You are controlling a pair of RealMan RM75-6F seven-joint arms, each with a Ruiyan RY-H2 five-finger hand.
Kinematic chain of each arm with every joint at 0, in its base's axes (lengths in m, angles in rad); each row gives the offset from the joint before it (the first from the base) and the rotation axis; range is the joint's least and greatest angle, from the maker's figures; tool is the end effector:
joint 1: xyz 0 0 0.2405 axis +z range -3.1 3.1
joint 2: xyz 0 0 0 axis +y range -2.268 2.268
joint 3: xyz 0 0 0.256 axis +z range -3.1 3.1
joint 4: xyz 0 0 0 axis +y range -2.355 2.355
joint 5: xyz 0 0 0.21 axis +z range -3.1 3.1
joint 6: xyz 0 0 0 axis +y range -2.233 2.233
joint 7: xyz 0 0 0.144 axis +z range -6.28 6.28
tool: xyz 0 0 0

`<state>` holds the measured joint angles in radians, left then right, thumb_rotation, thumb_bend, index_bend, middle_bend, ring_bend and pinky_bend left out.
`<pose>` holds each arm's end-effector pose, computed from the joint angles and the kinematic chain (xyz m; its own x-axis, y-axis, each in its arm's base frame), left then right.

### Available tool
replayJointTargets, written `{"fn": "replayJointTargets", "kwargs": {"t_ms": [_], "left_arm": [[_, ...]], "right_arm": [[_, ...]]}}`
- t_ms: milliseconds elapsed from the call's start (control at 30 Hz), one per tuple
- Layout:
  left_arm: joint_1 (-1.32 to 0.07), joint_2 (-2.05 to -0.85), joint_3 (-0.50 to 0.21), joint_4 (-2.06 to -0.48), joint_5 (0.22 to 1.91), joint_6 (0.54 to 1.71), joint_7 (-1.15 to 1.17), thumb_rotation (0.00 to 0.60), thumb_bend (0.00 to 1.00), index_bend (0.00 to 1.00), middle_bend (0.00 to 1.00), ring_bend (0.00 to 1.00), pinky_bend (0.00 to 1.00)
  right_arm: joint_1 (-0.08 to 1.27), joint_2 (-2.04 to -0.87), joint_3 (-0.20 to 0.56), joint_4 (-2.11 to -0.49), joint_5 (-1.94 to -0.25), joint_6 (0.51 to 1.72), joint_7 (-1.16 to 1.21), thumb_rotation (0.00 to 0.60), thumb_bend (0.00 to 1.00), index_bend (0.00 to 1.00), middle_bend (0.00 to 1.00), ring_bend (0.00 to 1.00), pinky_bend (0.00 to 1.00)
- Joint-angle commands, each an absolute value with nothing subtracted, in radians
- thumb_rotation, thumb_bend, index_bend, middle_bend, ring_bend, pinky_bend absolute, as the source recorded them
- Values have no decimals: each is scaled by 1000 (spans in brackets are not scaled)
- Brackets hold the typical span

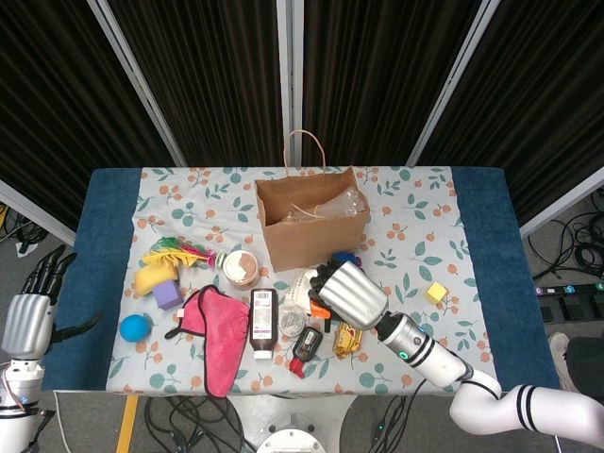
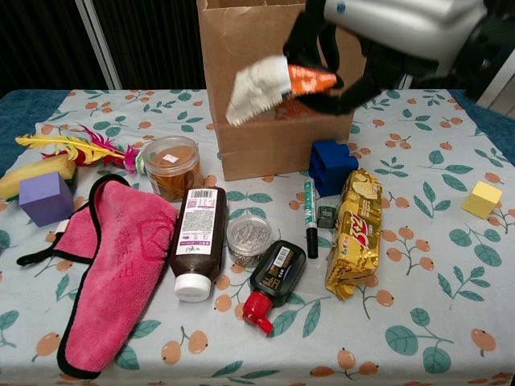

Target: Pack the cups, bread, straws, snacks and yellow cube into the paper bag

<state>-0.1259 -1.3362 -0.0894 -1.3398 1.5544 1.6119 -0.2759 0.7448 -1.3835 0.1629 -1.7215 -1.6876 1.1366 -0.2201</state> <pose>-0.3166 0.2023 0.1320 0.1688 -0.1554 0.9733 0.9744 -0.1227 -0.1886 -0.0617 -0.2895 0.0413 0.3802 0.0393 0.9241 -0.5631 -0.7828 0.2650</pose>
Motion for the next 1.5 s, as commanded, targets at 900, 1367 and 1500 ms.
{"fn": "replayJointTargets", "kwargs": {"t_ms": [900, 1367, 1500], "left_arm": [[-138, -1321, -90, -1358, 1550, 1589, -271, 571, 147, 154, 145, 92, 188], [-139, -1327, -88, -1352, 1549, 1587, -273, 570, 147, 154, 144, 92, 188], [-137, -1327, -87, -1357, 1552, 1591, -270, 573, 147, 154, 145, 92, 188]], "right_arm": [[931, -1436, 486, -1614, -1255, 1174, -554, 600, 341, 800, 633, 506, 520], [925, -1377, 484, -1677, -1168, 1179, -542, 600, 60, 540, 499, 317, 296], [917, -1365, 486, -1686, -1153, 1207, -550, 600, 84, 536, 499, 316, 296]]}}
